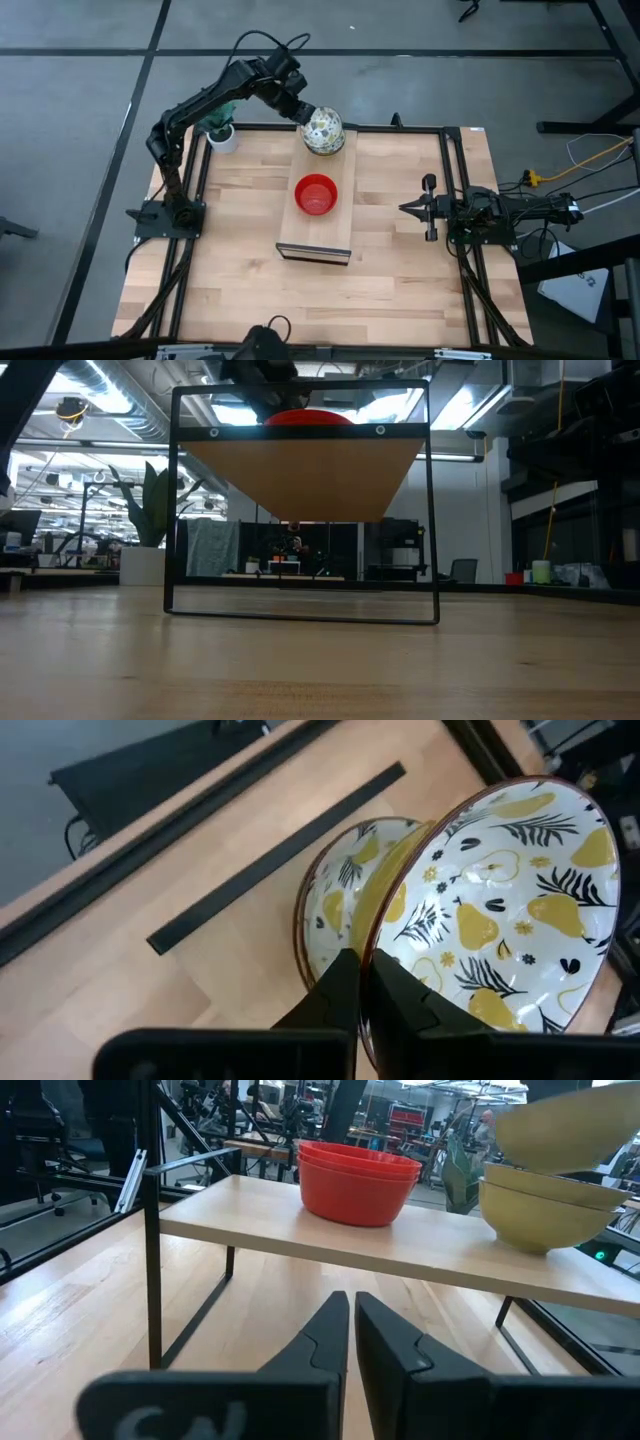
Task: Pick & Place Mini bowls
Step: Stack the white patterned bowl on top of the white patterned bowl on the shelf
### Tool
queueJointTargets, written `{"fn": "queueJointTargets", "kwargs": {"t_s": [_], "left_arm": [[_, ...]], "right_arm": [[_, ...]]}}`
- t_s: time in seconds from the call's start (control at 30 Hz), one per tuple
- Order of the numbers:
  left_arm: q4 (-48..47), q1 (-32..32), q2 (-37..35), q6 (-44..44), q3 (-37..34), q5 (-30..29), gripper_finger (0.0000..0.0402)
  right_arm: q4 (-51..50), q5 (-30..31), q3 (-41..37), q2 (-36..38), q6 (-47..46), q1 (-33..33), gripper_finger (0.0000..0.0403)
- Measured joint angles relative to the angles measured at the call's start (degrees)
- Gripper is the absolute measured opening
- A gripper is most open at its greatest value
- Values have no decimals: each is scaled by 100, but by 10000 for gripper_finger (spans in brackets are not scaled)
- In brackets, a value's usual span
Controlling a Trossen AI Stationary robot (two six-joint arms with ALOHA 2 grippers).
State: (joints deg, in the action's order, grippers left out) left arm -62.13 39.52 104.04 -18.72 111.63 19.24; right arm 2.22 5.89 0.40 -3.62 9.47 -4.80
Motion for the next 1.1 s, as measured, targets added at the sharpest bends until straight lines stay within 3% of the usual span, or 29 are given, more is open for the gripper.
{"fn": "queueJointTargets", "kwargs": {"t_s": [0.2, 1.1], "left_arm": [[-248, 0, 100, 109, 0, 294, 3], [-199, -4, 334, 291, -2, 254, 3]], "right_arm": [[-2, 0, 0, -2, 0, 0, 26], [0, 0, 0, -1, 0, -1, 26]]}}
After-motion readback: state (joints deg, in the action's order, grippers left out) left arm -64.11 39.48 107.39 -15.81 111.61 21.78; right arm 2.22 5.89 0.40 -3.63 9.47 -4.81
